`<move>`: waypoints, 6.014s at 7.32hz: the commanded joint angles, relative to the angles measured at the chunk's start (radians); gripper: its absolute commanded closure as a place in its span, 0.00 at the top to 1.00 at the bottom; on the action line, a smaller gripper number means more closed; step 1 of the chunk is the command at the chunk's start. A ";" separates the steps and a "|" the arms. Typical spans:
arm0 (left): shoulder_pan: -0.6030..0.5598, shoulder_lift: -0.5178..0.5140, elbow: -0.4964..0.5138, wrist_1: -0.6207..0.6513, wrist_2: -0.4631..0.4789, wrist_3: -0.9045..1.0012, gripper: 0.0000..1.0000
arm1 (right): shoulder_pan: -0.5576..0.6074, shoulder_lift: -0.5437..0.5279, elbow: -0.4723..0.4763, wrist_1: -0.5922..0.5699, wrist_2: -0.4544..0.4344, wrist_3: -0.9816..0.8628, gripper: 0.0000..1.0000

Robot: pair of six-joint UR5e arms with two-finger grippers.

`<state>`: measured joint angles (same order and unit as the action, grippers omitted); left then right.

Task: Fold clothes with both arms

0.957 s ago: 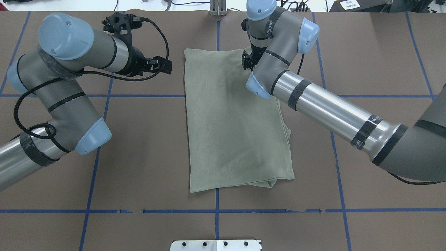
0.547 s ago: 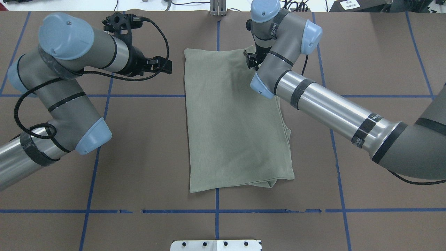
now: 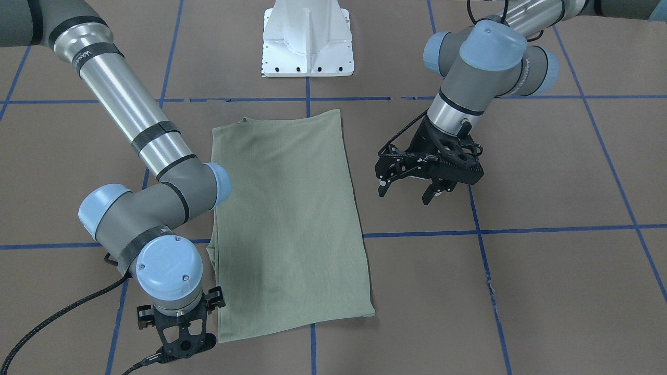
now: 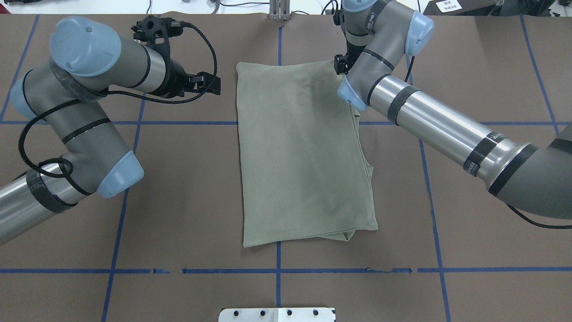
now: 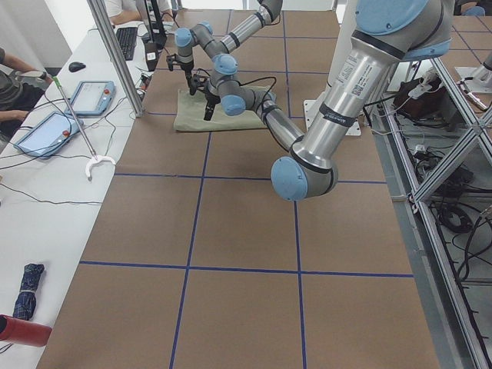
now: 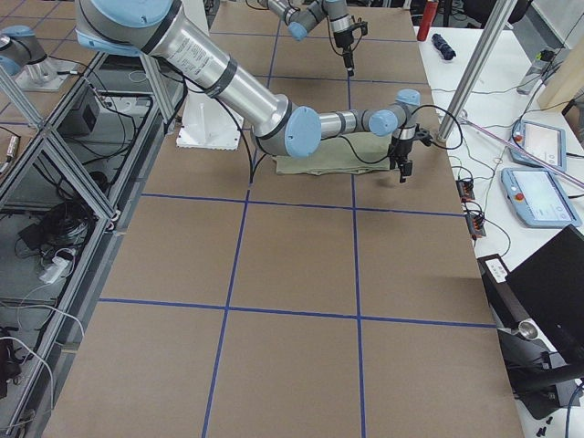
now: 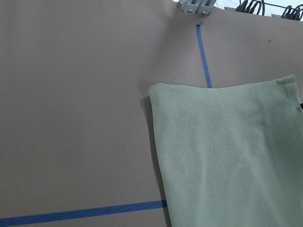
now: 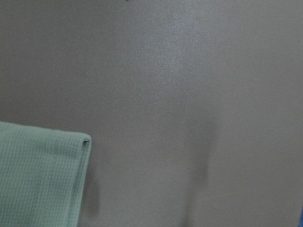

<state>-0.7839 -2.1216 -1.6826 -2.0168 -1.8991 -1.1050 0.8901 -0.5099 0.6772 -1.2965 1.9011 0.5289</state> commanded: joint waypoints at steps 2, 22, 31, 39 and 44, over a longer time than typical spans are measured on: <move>0.008 0.009 -0.009 -0.017 -0.011 -0.036 1.00 | 0.009 -0.037 0.166 -0.030 0.090 0.032 1.00; 0.511 0.013 -0.043 0.110 0.207 -0.717 0.78 | -0.146 -0.630 1.207 -0.428 0.153 0.272 1.00; 0.508 0.025 -0.086 0.116 0.213 -0.704 0.00 | -0.190 -0.630 1.216 -0.423 0.148 0.429 1.00; 0.514 0.052 -0.158 0.119 0.204 -0.697 0.00 | -0.525 -0.636 1.254 -0.323 -0.034 1.155 1.00; 0.514 0.046 -0.160 0.118 0.204 -0.697 0.00 | -0.530 -0.689 1.174 -0.191 -0.039 1.246 1.00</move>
<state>-0.2700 -2.0739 -1.8414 -1.8990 -1.6950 -1.8024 0.3609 -1.1757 1.8724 -1.5499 1.8625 1.7669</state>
